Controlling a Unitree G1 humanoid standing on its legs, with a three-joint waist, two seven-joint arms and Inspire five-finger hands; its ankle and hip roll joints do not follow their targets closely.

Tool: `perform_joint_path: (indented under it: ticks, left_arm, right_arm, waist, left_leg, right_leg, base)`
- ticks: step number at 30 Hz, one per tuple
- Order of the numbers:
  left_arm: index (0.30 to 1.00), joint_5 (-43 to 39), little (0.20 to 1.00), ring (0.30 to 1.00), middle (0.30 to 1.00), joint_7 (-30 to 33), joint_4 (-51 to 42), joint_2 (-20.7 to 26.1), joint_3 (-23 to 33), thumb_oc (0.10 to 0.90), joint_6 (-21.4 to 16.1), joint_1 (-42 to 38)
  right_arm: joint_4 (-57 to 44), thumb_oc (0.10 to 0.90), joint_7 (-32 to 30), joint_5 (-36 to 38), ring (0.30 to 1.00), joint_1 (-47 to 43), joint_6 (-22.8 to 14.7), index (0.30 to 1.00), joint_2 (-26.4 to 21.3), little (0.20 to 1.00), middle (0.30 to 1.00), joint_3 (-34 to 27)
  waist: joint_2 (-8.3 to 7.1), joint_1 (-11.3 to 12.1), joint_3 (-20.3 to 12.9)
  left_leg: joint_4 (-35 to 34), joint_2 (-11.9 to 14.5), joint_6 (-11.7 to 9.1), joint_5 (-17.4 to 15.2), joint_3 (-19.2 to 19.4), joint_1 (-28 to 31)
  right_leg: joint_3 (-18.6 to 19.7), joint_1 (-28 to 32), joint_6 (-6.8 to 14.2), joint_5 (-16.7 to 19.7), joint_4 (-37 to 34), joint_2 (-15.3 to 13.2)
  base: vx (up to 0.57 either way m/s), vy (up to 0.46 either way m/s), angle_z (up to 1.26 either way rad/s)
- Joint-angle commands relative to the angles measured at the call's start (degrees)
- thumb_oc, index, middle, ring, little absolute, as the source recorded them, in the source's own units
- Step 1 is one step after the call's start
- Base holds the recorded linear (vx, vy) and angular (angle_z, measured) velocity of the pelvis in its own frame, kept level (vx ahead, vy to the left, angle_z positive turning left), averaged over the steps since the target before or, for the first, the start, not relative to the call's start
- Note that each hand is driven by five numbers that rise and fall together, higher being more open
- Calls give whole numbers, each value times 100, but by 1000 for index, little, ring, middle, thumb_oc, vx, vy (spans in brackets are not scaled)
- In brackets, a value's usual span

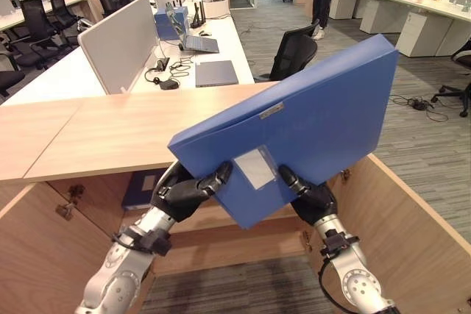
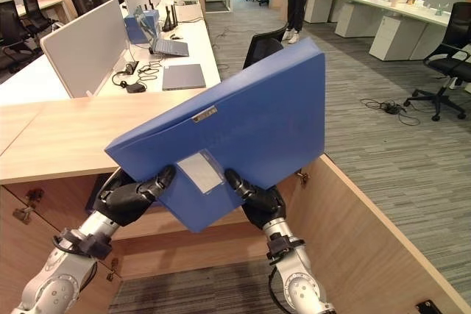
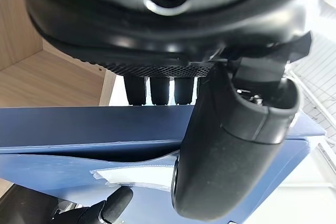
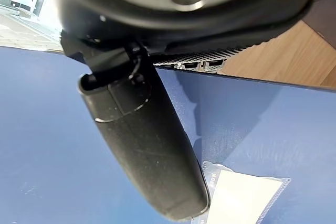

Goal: Put the empty folder in the office cabinet

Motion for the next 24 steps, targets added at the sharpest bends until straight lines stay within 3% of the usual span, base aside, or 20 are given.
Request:
perform_joint_path:
  ticks: [1, 10, 11, 12, 24]
  left_arm:
    - [300, -307, 300, 300, 300, -497, -496, -17, -192, 400, -405, -776]
    - [300, -201, 300, 300, 300, -477, -436, -123, -141, 400, -511, -741]
    - [575, -164, 575, 575, 575, -473, -401, -166, -112, 584, -539, -697]
    - [900, -107, 900, 900, 900, -442, -363, -165, -95, 800, -596, -694]
    - [900, 1101, 900, 900, 900, 420, 383, -599, 392, 800, -1089, -366]
  right_arm:
    - [-698, 400, 176, 159, 300, -1039, -523, 300, 214, 300, 300, -133]
    - [-1024, 400, 356, 79, 300, -961, -421, 300, 13, 300, 300, 34]
    - [-1078, 400, 408, 27, 300, -906, -377, 300, -67, 300, 300, 58]
    - [-1059, 400, 414, -23, 300, -885, -369, 300, -147, 300, 300, 63]
    - [-932, 400, 344, -343, 300, -256, -87, 300, -382, 300, 300, -257]
  waist:
    - [-6, 30, -203]
    - [-24, 27, -179]
    - [-30, 23, -168]
    - [-36, 26, -162]
    - [-85, 60, -114]
  left_leg:
    - [-3, -263, 191, -777, -35, 334]
    - [1, -248, 189, -837, -45, 369]
    - [3, -243, 187, -836, -46, 367]
    - [7, -244, 189, -836, -48, 366]
    - [5, -272, 201, -836, -32, 271]
  right_leg:
    - [-194, 195, -22, -845, 314, 68]
    - [-184, 218, -24, -905, 313, 75]
    - [-184, 218, -25, -907, 311, 76]
    - [-180, 214, -28, -907, 312, 81]
    - [-205, 151, 18, -856, 269, 36]
  base:
    - [43, 4, 0]
    - [10, 1, 0]
    - [0, 0, 0]
    - [0, 0, 0]
    - [10, 9, 0]
